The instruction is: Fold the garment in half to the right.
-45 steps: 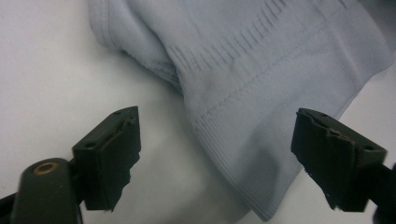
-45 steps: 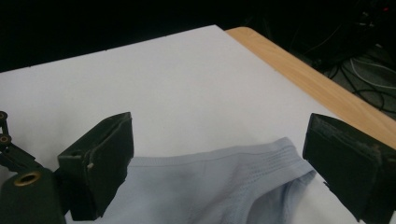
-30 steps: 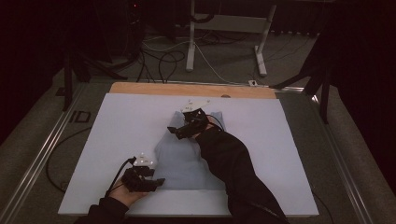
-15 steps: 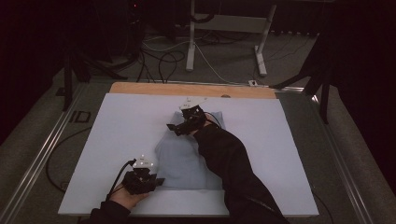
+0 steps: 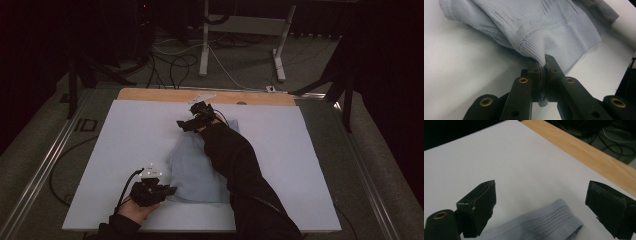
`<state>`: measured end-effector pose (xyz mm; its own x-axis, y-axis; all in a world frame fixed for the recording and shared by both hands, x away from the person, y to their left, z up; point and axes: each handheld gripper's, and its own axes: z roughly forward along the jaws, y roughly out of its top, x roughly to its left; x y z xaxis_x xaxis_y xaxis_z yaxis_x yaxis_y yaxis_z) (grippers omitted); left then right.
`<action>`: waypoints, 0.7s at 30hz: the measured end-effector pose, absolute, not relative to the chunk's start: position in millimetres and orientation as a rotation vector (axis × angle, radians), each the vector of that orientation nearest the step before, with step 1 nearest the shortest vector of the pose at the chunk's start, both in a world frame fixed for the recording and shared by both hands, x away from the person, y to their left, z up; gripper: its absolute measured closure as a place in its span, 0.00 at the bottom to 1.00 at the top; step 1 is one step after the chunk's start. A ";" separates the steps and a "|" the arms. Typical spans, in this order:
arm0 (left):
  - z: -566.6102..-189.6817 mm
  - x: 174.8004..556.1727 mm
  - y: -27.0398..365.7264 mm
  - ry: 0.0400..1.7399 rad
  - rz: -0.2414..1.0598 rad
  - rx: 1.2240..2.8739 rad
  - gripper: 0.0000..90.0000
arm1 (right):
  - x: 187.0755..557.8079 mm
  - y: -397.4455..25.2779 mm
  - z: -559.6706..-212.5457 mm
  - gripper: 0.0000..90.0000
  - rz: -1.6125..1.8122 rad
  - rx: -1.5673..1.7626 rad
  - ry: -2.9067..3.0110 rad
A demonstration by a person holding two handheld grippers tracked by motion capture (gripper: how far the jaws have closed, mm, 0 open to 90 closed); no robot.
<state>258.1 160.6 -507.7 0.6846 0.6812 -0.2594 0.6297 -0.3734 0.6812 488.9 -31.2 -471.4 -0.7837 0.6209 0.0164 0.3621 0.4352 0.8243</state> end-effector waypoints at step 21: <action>-511.5 260.1 157.0 0.996 0.049 2.077 0.95 | 524.3 -11.5 -511.3 0.46 0.945 0.968 2.461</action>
